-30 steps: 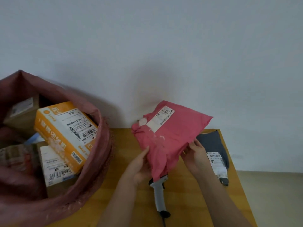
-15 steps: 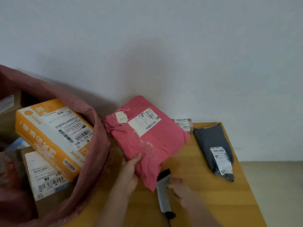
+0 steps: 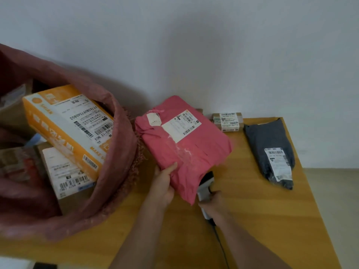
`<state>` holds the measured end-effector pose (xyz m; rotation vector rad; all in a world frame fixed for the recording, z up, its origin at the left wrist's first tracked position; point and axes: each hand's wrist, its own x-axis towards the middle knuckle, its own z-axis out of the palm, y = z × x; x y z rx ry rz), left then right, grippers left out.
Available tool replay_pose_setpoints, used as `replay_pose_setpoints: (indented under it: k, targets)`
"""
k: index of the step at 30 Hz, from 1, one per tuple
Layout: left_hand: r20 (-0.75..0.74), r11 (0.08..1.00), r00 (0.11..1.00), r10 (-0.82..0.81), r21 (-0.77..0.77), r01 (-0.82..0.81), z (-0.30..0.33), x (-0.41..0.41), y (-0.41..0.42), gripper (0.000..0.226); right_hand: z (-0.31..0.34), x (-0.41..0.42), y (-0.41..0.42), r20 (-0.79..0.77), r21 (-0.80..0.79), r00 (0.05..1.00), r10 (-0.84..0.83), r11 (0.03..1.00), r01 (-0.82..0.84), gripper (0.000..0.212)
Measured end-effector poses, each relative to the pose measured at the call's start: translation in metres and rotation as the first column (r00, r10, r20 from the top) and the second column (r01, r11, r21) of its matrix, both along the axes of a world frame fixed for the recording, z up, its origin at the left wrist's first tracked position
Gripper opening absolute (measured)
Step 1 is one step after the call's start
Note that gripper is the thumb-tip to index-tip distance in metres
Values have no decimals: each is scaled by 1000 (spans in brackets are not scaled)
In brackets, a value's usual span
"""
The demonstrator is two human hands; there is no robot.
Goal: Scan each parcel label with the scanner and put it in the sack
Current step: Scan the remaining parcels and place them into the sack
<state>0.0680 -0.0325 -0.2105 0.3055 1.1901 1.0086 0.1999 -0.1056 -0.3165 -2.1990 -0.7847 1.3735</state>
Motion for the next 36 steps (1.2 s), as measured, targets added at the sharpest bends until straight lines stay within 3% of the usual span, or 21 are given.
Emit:
replay_pose_setpoints:
  k: [4, 9, 11, 15, 20, 30, 36]
  targets:
    - [-7, 997, 997, 75, 14, -75, 3, 8, -18, 53, 10, 24, -5, -37, 63, 998, 50, 997, -48, 14]
    - [5, 987, 987, 162, -4, -162, 11, 45, -58, 50, 24, 79, -31, -197, 54, 980, -27, 998, 39, 35]
    - [8, 980, 980, 200, 0, -200, 14, 65, -76, 48, 35, 107, -42, -187, 107, 981, -54, 991, 75, 36]
    - [13, 960, 960, 281, -4, -281, 22, 100, -103, 47, 67, 166, -52, -113, 268, 993, -23, 962, 52, 15]
    - [96, 930, 927, 364, 18, -367, 38, 127, -133, 51, 123, 211, -52, -117, 383, 992, 34, 924, 13, 18]
    - [216, 878, 865, 452, 62, -474, 84, 115, -149, 59, 243, 210, -42, -144, 685, 972, 187, 727, -39, 10]
    - [158, 871, 875, 458, 118, -477, 116, 88, -158, 54, 307, 195, -50, 150, 755, 889, 432, 531, -385, 16]
